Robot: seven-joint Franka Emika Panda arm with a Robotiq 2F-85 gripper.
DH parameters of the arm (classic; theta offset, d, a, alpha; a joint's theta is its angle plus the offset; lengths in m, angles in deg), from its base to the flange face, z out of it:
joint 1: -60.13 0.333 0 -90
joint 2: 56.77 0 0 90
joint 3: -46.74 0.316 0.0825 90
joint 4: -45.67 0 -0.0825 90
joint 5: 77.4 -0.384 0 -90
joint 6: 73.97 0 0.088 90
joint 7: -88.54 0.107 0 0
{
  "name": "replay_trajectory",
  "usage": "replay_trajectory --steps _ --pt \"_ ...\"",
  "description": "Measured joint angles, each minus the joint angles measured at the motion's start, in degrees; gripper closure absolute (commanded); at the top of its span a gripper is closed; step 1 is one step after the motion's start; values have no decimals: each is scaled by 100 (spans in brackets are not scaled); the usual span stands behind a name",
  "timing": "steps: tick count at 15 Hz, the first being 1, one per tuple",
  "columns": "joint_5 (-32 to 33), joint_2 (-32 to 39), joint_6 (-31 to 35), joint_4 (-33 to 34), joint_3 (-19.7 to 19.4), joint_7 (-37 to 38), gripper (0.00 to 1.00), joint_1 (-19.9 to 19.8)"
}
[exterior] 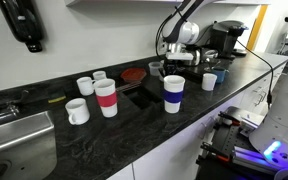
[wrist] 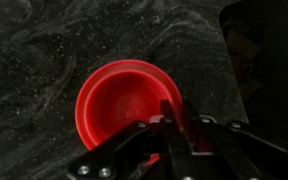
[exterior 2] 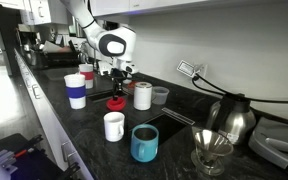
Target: Move the white-blue cup forward and put the pink lid in its place
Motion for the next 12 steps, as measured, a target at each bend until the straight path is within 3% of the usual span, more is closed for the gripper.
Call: replay_trajectory --steps 3,8,9,12 --pt "-59 61 -16 86 4 -98 49 0" --pt "-59 -61 -177 101 -21 -166 13 -5" --pt "-59 -176 -313 95 -40 -178 32 -10" --pt "-153 -700 -871 20 -57 -263 13 -35"
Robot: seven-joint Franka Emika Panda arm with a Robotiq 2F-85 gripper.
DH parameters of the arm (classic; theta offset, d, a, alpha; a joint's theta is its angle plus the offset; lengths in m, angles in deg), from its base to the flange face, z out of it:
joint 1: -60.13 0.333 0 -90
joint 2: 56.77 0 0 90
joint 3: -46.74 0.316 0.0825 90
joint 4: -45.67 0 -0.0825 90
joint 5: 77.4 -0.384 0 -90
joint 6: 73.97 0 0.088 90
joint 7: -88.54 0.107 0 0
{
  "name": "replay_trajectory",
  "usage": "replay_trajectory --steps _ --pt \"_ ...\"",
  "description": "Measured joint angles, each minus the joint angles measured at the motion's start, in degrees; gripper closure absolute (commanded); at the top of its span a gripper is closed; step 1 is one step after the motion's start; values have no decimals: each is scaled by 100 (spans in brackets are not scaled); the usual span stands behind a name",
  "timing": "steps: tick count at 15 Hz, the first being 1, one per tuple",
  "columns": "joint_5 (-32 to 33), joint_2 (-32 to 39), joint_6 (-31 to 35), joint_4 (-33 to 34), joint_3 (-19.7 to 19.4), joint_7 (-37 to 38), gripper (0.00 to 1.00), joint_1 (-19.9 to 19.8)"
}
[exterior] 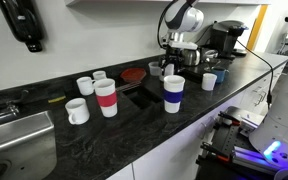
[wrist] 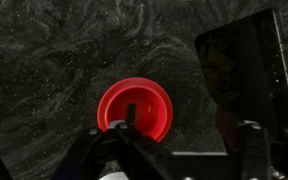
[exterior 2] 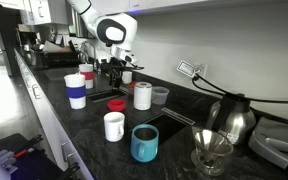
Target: Move the white-blue cup forward and put the pink lid in its place
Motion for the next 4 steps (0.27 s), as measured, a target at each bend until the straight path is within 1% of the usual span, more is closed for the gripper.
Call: replay_trajectory --steps 4 --pt "-5 -55 -28 -106 -1 -25 13 0"
